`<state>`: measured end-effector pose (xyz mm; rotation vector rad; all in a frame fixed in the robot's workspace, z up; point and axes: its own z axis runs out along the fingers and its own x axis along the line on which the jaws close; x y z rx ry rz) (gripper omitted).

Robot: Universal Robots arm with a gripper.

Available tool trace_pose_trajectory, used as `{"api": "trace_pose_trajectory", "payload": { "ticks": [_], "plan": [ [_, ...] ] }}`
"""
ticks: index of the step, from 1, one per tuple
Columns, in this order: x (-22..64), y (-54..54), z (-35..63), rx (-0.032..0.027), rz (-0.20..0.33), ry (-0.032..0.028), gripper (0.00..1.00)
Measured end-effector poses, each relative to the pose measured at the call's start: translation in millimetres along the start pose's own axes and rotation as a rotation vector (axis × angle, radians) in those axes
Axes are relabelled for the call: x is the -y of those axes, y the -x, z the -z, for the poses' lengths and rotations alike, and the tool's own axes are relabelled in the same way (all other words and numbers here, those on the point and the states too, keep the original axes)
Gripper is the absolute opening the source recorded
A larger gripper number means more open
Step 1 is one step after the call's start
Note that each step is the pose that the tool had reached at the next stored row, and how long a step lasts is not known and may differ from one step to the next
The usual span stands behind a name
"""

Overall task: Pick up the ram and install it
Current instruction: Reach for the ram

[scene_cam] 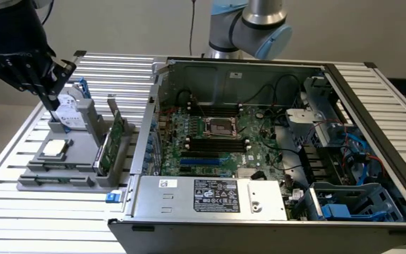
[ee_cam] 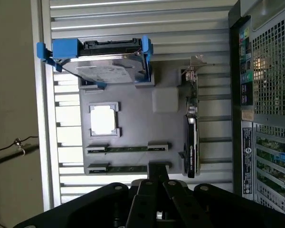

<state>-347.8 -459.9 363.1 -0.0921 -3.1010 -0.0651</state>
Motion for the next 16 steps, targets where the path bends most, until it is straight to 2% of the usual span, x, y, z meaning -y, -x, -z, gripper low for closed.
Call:
{"api": "trace_pose_trajectory", "payload": {
  "ticks": [9,16],
  "plan": [
    [16.6,-7.0,-6.4,-0.0009,0.012,0.0009,0.11],
    [23.5,-9.0,-18.4,-0.0064,0.034,0.0017,0.11]
  ]
}}
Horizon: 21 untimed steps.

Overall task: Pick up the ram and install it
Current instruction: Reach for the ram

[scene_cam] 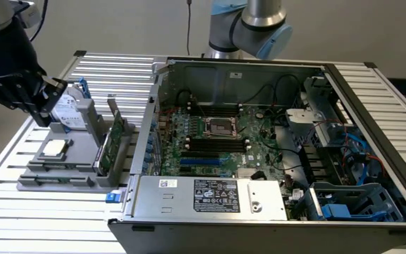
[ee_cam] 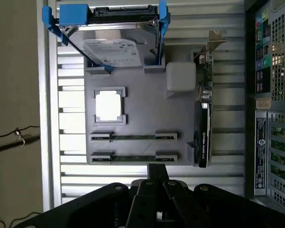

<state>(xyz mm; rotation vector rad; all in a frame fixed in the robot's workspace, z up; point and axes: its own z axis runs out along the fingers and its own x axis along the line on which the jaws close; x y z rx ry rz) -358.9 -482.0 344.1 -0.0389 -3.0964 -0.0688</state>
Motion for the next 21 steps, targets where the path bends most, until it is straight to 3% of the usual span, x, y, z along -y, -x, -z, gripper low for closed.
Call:
{"api": "trace_pose_trajectory", "payload": {
  "ticks": [9,13,21],
  "plan": [
    [3.1,-1.5,-16.4,-0.0054,0.075,0.0023,0.11],
    [3.8,-16.5,-24.3,-0.0057,0.082,0.0020,0.11],
    [3.9,-17.8,-24.8,-0.0057,0.083,0.0017,0.11]
  ]
}}
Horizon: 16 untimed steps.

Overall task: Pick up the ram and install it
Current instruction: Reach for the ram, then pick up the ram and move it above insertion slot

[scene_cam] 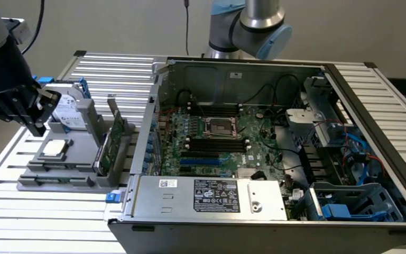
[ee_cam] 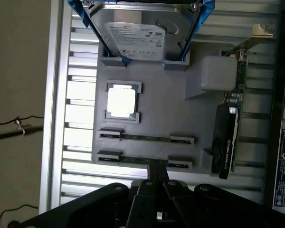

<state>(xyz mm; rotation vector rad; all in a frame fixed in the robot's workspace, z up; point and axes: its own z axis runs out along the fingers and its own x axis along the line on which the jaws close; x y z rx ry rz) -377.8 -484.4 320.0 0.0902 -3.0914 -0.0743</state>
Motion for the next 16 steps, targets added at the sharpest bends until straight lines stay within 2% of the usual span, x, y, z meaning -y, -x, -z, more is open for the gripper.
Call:
{"api": "trace_pose_trajectory", "payload": {
  "ticks": [13,16],
  "plan": [
    [-1.1,-1.6,-0.7,-0.0001,0.002,0.0001,0.11],
    [-1.1,-1.9,-1.1,-0.0026,0.048,-0.0021,0.11]
  ]
}}
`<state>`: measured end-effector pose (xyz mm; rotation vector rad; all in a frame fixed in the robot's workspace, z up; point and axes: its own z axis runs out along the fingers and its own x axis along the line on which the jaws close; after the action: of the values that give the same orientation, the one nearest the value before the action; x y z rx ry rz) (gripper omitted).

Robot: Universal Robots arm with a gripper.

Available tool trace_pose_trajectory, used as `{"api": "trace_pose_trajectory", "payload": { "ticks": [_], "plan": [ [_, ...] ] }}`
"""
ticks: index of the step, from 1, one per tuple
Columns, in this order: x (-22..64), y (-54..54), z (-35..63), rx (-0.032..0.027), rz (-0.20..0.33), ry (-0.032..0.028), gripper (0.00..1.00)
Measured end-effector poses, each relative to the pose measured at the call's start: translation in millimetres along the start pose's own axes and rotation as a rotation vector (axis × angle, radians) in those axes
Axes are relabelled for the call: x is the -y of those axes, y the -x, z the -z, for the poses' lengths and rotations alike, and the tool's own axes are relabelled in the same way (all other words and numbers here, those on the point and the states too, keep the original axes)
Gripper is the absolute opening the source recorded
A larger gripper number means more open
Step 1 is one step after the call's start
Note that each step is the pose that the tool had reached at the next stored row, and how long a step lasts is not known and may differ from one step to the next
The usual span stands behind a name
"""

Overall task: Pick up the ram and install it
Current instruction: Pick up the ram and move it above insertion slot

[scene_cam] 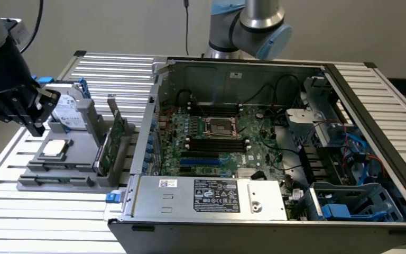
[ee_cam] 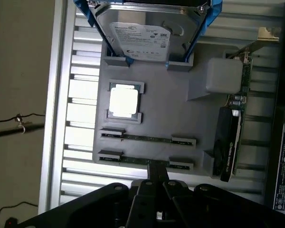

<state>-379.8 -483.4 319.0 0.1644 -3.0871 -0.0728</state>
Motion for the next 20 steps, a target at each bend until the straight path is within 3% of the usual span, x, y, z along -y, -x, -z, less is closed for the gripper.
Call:
{"api": "trace_pose_trajectory", "payload": {
  "ticks": [20],
  "plan": [
    [0.2,0.1,-5.0,-0.0179,0.362,-0.0169,0.11]
  ]
}}
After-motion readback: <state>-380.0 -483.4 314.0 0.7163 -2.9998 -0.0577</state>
